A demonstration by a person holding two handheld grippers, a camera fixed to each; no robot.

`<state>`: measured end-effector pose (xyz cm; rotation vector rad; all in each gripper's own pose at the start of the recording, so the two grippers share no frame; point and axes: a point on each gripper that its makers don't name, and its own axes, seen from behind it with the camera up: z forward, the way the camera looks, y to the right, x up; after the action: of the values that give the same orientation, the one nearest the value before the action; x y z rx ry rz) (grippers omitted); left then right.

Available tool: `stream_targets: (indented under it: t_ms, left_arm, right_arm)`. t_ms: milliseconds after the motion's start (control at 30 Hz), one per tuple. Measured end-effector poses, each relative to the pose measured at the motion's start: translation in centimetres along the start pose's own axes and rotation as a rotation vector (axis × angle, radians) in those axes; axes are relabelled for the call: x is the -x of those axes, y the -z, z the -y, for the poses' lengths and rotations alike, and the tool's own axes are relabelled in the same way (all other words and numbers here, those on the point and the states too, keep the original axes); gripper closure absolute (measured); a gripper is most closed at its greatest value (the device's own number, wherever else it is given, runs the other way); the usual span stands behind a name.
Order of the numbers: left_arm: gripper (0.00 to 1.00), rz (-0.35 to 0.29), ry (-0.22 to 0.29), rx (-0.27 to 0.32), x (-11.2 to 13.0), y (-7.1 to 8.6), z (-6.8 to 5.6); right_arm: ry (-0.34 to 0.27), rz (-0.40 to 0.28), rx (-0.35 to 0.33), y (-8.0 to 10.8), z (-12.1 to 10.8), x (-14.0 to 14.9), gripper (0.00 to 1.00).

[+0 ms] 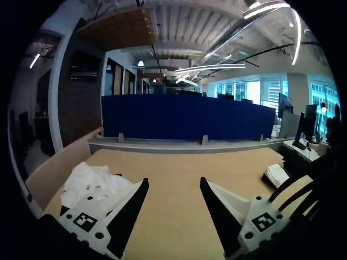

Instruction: Fold towel

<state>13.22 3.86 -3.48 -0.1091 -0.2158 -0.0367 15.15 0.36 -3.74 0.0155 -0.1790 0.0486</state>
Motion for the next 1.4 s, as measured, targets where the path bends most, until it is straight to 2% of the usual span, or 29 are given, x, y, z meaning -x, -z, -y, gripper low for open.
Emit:
stream_targets:
  t_ms: [167,300,467,600,700,900,1100,1400]
  left_arm:
    - [0.13,-0.091,-0.014,-0.035,-1.5,-0.1,1.1]
    - [0.13,-0.115,-0.015,-0.041,-1.2,0.0,1.5]
    - [0.12,-0.131,-0.019,-0.029,-1.2,0.3,1.3]
    - [0.13,-0.13,-0.041,-0.012,-0.8,0.3,0.4]
    - [0.13,-0.123,-0.065,0.002,-0.1,0.0,-0.3]
    - [0.12,-0.136,-0.102,-0.021,1.3,-0.3,-0.5]
    - [0.12,-0.165,-0.078,-0.039,2.8,-0.8,0.1]
    - [0.12,-0.191,-0.092,-0.067,6.7,-1.7,1.3]
  right_arm:
    - [-0.007,-0.031,0.004,-0.1,0.7,-0.4,0.0]
    - [-0.008,-0.056,0.007,0.0,1.2,-0.6,0.0]
    - [-0.003,-0.06,-0.004,0.3,2.0,-1.0,0.0]
    - [-0.001,-0.048,-0.028,0.4,3.1,-0.9,0.01]
    - [-0.019,-0.036,-0.058,0.6,4.2,-0.7,0.0]
    - [-0.07,-0.023,-0.1,0.3,5.4,-1.1,0.0]
    - [-0.051,-0.008,-0.088,-0.9,4.5,-1.6,0.0]
    - [-0.018,-0.036,-0.085,-2.4,4.5,-2.2,0.0]
